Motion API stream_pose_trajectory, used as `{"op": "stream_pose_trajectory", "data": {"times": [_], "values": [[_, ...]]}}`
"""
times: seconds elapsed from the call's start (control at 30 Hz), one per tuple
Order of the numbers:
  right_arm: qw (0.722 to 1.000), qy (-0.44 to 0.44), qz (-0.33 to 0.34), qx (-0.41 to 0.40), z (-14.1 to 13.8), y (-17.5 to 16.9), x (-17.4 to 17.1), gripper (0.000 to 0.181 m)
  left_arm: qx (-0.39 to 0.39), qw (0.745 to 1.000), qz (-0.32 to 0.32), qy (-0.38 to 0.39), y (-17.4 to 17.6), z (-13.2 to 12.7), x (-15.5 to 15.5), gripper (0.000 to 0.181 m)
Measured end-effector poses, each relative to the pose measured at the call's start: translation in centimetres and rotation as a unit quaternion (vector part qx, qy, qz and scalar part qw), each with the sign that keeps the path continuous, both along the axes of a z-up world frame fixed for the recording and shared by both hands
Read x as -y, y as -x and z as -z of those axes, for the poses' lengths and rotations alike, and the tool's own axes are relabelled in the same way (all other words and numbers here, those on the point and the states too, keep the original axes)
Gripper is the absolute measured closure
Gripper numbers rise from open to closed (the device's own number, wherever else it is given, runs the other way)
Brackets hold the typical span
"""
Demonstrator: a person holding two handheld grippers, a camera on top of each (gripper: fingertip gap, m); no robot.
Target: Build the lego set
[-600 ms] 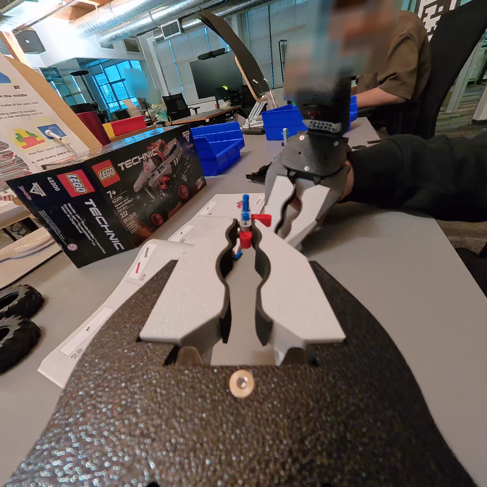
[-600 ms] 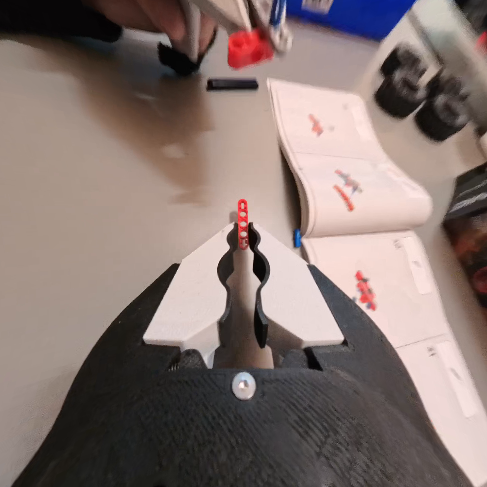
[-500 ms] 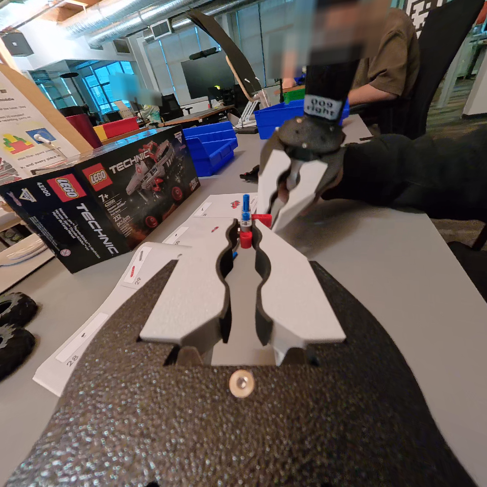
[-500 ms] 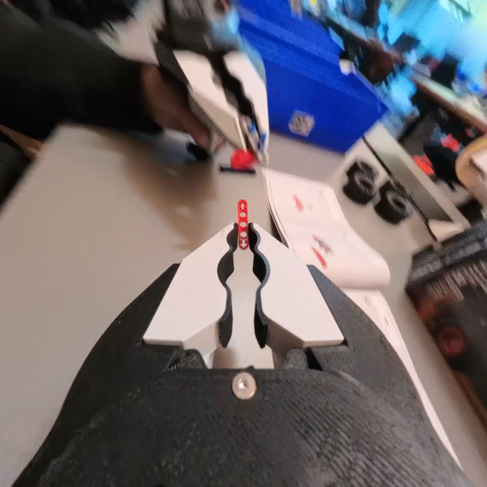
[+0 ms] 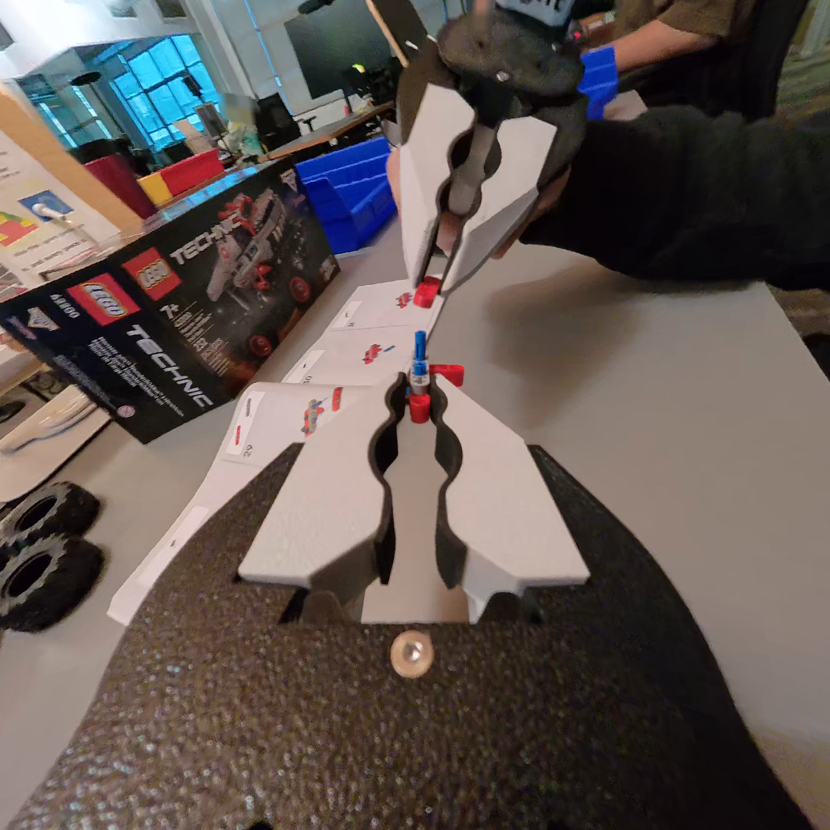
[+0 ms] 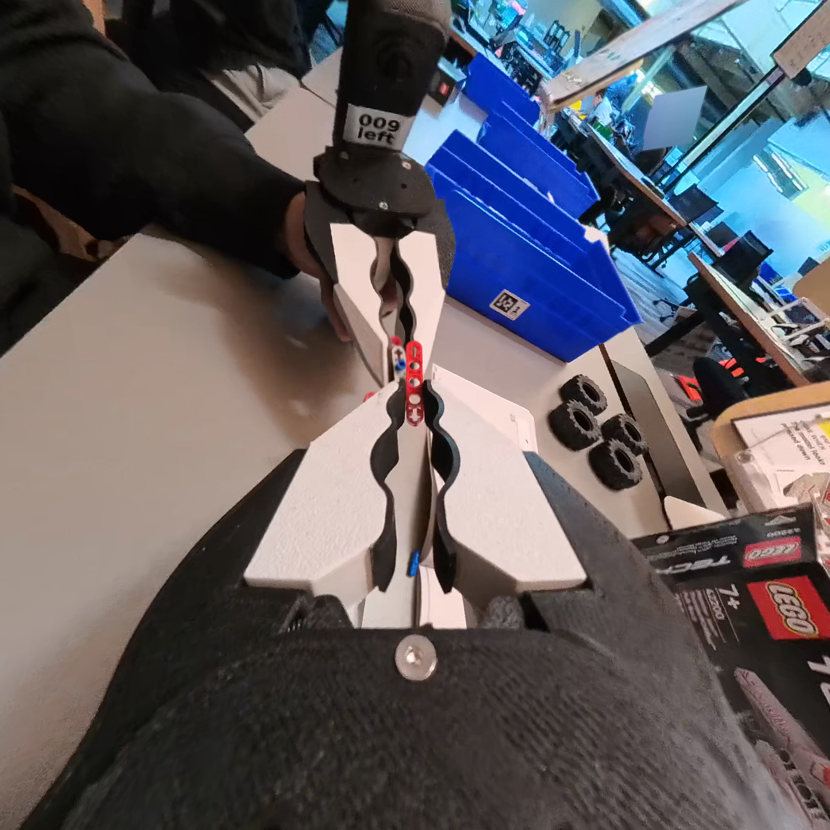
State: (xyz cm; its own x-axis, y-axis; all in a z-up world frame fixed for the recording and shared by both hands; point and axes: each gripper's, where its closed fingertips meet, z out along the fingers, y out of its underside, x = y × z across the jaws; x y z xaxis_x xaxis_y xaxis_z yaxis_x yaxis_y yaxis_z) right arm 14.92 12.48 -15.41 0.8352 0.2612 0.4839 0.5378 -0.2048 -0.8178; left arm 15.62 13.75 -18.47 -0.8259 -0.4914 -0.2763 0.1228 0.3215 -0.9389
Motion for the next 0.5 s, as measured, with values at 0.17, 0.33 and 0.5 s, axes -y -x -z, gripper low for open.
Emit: {"op": "stream_pose_trajectory", "data": {"times": [0.17,0.33,0.5], "values": [[1.0,0.017,-0.011,0.004,0.6,0.9,0.1,0.176,0.019,0.999,0.03,-0.022,0.7,0.4,1.0,0.174],[0.999,0.027,-0.026,-0.012,0.9,1.2,0.3,0.176,0.024,0.999,0.041,-0.024,1.0,0.6,1.2,0.174],[0.999,0.018,-0.038,-0.027,0.9,1.7,0.2,0.176,0.033,0.998,0.047,-0.03,1.1,0.7,1.5,0.174]]}}
